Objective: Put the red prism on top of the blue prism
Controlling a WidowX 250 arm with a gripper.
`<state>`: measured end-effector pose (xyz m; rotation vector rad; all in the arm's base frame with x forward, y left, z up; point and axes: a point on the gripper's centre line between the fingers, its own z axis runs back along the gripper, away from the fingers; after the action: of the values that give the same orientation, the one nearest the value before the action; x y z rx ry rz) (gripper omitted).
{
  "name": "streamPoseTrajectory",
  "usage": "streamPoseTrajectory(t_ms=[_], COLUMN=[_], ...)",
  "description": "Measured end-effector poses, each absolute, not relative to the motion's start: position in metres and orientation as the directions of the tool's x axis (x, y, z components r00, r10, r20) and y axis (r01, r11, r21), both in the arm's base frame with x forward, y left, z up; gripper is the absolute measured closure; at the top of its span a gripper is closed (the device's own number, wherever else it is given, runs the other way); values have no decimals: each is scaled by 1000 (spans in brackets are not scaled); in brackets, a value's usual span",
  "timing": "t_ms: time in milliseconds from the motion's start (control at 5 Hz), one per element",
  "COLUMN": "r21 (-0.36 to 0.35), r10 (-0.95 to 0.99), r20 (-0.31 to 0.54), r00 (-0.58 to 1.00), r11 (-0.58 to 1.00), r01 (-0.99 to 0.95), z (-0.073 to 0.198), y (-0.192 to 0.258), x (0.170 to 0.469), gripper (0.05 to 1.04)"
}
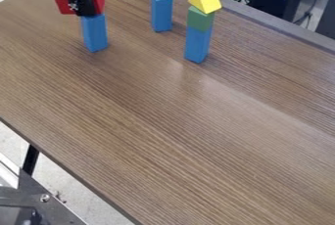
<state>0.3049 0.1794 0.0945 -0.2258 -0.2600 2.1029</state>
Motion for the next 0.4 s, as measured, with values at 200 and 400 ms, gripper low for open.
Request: streamPoseTrajectory(t_ms=[200, 400], r21=[-272, -275], r10=[862, 875], r20=[-53, -39], r00=[-503, -483], r11=[-497, -474], r01=[-824, -836], z=[93, 95], y=[175, 173], x=[310, 316], gripper=[433, 140])
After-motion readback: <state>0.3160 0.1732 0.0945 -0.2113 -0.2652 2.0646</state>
